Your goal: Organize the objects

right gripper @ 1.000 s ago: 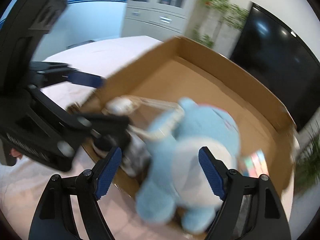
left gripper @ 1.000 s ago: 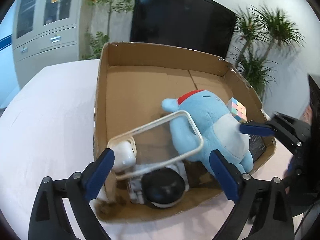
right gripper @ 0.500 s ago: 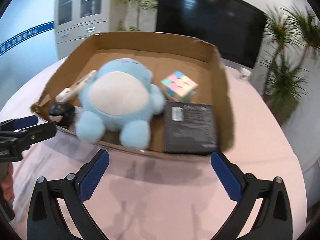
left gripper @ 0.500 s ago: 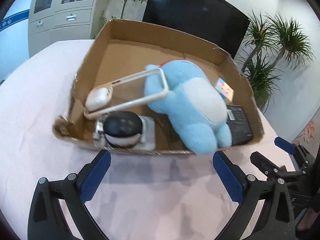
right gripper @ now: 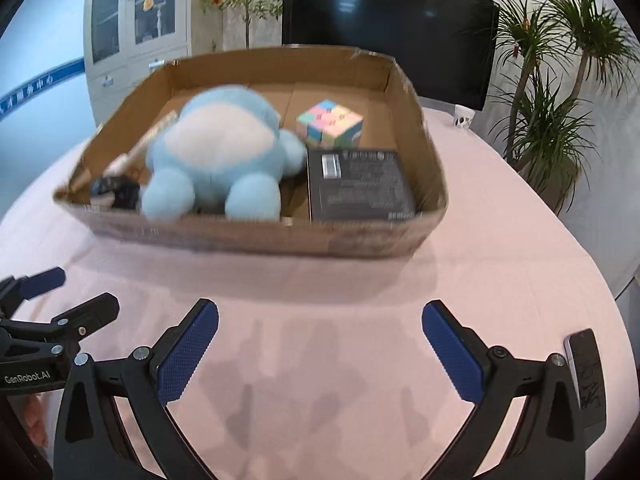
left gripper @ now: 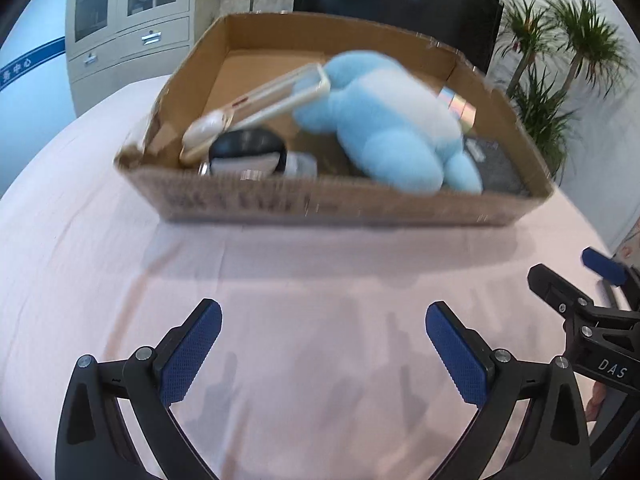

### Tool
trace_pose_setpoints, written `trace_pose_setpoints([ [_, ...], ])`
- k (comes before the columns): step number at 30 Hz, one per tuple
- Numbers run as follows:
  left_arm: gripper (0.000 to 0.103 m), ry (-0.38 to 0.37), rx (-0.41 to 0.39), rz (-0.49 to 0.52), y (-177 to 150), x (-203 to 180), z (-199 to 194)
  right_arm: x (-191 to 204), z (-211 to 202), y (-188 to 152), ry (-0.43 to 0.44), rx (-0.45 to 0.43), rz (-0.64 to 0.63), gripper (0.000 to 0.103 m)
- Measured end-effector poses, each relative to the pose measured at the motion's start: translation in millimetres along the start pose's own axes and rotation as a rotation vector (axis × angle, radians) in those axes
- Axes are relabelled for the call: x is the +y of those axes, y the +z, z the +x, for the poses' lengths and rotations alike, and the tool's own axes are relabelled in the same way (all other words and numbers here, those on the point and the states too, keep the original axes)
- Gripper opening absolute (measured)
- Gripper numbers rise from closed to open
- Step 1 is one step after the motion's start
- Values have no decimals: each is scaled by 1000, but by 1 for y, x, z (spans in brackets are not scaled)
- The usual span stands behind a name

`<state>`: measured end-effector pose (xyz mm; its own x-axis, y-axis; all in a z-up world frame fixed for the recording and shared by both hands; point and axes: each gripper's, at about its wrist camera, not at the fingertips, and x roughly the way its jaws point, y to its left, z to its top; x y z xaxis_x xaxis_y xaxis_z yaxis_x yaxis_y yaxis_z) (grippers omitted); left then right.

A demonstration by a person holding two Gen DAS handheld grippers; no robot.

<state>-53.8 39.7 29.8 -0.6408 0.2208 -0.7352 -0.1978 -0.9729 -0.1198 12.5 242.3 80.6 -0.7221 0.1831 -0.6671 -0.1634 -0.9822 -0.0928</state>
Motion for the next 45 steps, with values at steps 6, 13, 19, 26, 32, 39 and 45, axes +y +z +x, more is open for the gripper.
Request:
trace_pose_setpoints([
  [6, 103, 57, 18, -5, -28, 1, 1, 0, 9, -26, -50, 43, 30, 102],
  [13, 103, 106, 98, 9, -45, -1, 7, -9, 13, -53, 50, 143, 113, 102],
  [19, 103, 109, 101, 22, -56, -3, -2, 0, 9, -65, 16, 199, 83, 102],
  [26, 103, 123, 101, 10, -63, -4, -8, 15, -5, -78, 15, 198, 85, 102],
  [32, 103, 122, 101, 10, -64, -4, -9, 15, -8, -77, 12, 199, 88, 102],
  [39, 103, 119, 101, 10, -65, -4, -9, 14, -8, -77, 12, 199, 87, 102],
  [45, 103, 120, 101, 10, -65, -4, -9, 14, -8, -77, 12, 199, 87, 102],
])
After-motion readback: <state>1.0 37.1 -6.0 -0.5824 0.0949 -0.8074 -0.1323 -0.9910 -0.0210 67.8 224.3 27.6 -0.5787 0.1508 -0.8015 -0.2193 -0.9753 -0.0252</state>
